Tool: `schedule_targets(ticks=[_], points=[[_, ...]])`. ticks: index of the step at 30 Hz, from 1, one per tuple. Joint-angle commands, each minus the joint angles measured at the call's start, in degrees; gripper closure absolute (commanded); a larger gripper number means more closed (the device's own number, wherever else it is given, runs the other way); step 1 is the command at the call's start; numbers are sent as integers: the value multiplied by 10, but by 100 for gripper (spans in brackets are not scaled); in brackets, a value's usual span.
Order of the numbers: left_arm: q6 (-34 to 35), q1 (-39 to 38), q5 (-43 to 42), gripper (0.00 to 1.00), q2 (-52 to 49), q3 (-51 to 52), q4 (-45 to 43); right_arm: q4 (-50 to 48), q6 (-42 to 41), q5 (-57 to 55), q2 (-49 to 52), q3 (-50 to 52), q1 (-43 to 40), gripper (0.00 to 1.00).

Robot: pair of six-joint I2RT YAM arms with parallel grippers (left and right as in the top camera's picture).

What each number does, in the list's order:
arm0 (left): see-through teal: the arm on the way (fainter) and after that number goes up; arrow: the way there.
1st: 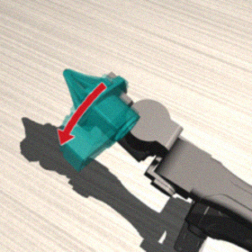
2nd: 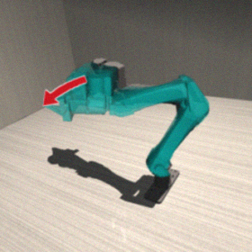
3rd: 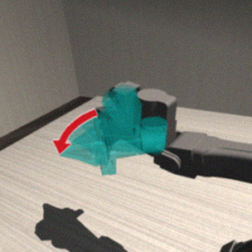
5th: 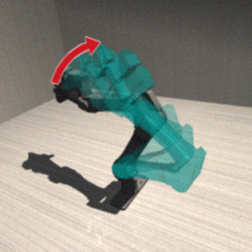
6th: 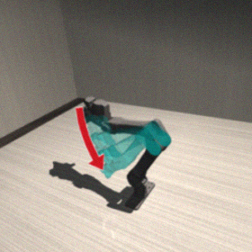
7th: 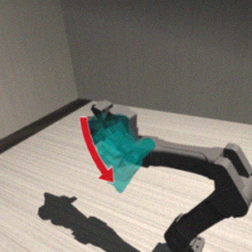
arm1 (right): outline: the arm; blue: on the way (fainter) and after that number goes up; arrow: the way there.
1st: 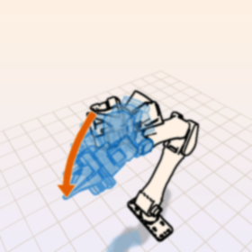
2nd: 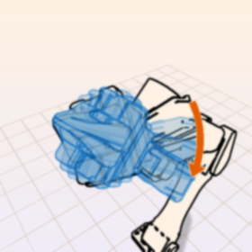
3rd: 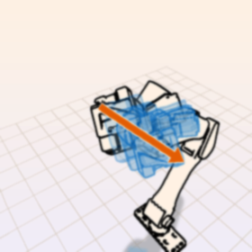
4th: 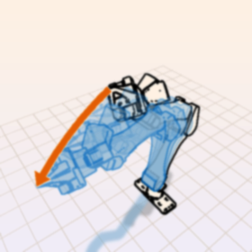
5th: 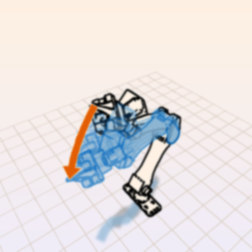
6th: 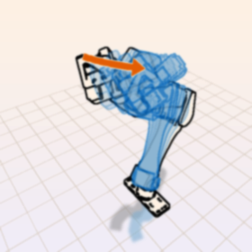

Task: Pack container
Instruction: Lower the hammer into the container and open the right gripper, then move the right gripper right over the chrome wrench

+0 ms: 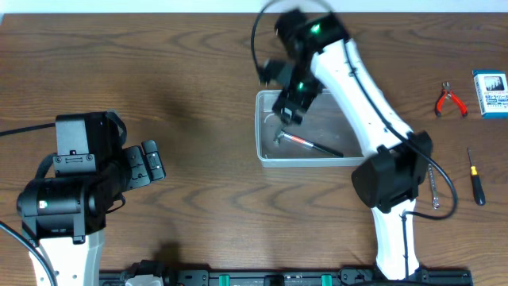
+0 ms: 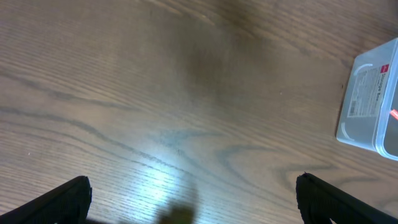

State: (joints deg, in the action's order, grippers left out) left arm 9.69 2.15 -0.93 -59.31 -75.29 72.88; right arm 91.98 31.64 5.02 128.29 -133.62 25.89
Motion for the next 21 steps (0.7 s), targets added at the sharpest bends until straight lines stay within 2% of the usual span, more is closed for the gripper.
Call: schedule_targets(ticks=[1, 4, 8, 13, 15, 19, 21], points=[[7, 2, 1, 2, -2, -10, 0, 38, -92, -35, -14, -117, -28, 1], [7, 2, 1, 2, -2, -10, 3, 53, -189, -48, -28, -181, -67, 1], [7, 2, 1, 2, -2, -10, 9, 54, -277, -68, -91, -185, -145, 1], [7, 2, 1, 2, -2, -10, 8, 54, -319, -71, -192, -132, -272, 1], [7, 2, 1, 2, -2, -10, 8, 53, -316, -70, -234, -73, -320, 1], [7, 2, 1, 2, -2, -10, 3, 36, -222, -57, -276, 30, -410, 1], [7, 2, 1, 2, -2, -10, -5, 34, -125, 33, -273, 65, -440, 1]])
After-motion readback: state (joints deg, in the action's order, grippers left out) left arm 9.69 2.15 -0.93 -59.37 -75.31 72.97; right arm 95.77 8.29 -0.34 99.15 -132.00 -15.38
